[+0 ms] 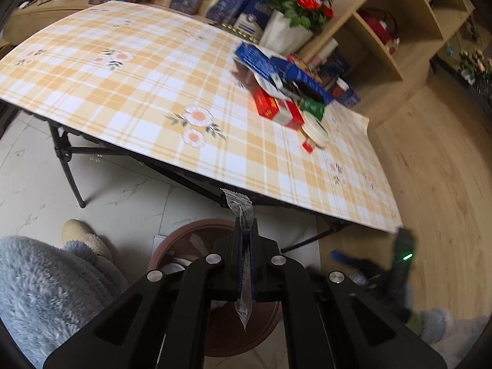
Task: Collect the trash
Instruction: 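Lower the grey-white paper into the brown bin and open the right tool while the left lifts the wrapper, then lower the clear plastic wrapper into the brown bin and open the left tool, then move both tools back up to the trash on the table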
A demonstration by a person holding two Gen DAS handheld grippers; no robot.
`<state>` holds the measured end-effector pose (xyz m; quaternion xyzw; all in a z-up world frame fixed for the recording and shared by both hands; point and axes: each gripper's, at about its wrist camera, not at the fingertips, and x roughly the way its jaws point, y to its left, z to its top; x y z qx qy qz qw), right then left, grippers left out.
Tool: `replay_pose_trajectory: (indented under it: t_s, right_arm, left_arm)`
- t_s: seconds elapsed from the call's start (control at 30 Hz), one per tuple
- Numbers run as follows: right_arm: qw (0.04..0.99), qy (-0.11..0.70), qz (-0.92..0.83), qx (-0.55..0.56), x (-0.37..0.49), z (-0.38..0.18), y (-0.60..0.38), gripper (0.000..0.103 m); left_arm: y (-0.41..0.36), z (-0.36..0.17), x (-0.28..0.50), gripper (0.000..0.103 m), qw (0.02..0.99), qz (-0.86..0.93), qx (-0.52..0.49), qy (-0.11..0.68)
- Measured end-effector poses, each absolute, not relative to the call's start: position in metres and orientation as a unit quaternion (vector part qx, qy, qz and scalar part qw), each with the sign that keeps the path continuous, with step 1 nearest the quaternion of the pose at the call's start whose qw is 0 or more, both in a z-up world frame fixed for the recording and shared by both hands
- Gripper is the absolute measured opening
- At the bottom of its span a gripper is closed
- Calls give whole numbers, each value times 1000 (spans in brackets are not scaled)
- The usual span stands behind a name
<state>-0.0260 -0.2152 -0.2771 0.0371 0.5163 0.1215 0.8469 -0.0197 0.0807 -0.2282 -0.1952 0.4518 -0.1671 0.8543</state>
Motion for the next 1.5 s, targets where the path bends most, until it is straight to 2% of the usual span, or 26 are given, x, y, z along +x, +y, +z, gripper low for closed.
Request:
replay_pose_trajectory:
  t_s: [0.27, 0.5, 0.63, 1.03, 1.07, 1.13, 1.17, 1.23, 1.3, 1.4, 1.5]
  right_arm:
    - [917, 397, -8, 43, -49, -231, -268, 97]
    - [915, 394, -76, 53, -48, -232, -287, 97]
    - [913, 400, -65, 45, -52, -237, -275, 97]
    - [909, 407, -67, 49, -53, -241, -274, 97]
    - [909, 408, -68, 50, -53, -241, -274, 97]
    - [909, 409, -66, 48, -52, -241, -272, 97]
    - [909, 409, -65, 47, -52, -242, -272, 97]
    - [909, 410, -63, 44, -52, -242, -270, 97]
    - [908, 411, -63, 44, -52, -242, -270, 97]
    - [908, 411, -64, 49, -52, -242, -270, 97]
    - [908, 412, -65, 50, -51, -243, -270, 97]
  left_arm:
    - [47, -244, -16, 4, 853, -190, -126, 470]
    - [7, -279, -14, 4, 848, -213, -1, 484]
    - [-10, -316, -8, 4, 812, -209, 44, 544]
    - [-11, -334, 0, 6, 797, -196, 46, 570]
    - [-10, -334, 1, 10, 797, -193, 44, 570]
    - [-9, -331, 2, 40, 802, -188, 39, 565]
    - [-7, -329, 2, 60, 807, -188, 31, 559]
    - [-2, -321, 3, 63, 819, -187, 13, 543]
    - [4, -316, 5, 76, 828, -173, 1, 534]
    - [13, -309, 6, 84, 841, -149, -12, 520]
    - [20, -300, 7, 87, 859, -126, -18, 497]
